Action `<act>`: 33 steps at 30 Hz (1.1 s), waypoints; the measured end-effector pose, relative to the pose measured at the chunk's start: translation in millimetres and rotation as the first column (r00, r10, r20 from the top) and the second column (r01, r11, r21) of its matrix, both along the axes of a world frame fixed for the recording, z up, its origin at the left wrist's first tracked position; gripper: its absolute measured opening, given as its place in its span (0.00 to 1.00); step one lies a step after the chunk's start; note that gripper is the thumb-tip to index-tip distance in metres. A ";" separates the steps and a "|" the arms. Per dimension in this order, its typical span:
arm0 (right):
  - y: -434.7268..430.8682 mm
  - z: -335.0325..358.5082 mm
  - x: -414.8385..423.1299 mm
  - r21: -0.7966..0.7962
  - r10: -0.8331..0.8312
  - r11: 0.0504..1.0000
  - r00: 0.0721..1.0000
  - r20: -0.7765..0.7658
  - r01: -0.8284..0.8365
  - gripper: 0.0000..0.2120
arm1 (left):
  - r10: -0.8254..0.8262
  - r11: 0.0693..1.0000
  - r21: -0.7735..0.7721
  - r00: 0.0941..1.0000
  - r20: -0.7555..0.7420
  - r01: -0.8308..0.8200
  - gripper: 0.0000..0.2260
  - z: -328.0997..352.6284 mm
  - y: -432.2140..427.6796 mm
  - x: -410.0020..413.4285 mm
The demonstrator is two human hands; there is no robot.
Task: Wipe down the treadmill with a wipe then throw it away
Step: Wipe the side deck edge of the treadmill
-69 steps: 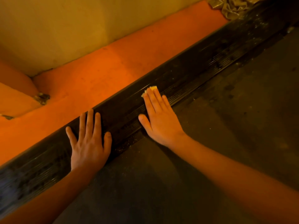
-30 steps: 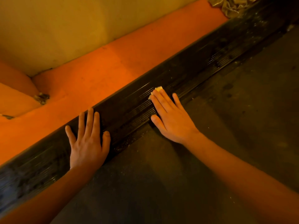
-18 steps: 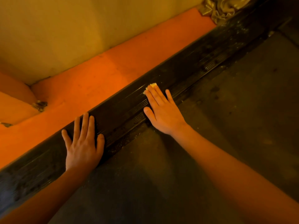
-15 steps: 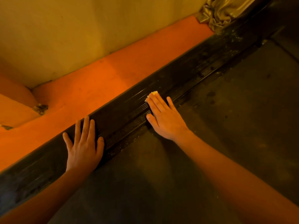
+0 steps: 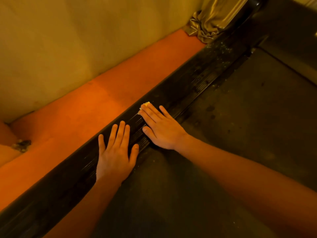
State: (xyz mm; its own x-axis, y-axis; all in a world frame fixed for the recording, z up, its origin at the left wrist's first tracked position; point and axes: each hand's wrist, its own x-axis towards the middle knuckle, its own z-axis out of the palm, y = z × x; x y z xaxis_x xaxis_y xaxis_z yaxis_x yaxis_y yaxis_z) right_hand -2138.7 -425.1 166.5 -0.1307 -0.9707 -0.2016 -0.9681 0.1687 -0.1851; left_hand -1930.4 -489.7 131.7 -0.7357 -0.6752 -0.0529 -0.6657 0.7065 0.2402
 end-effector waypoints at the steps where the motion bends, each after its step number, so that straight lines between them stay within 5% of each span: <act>1: -10.2 1.0 -1.4 0.009 0.009 1.000 1.000 -0.008 -0.008 0.30 | 0.001 1.000 0.004 1.000 -0.001 -0.001 0.32 0.1 -0.7 -0.8; 33: 8.7 -1.4 7.8 0.007 -0.141 0.990 0.988 0.059 0.140 0.30 | -0.012 0.997 -0.073 1.000 0.005 0.012 0.30 -5.7 2.9 3.7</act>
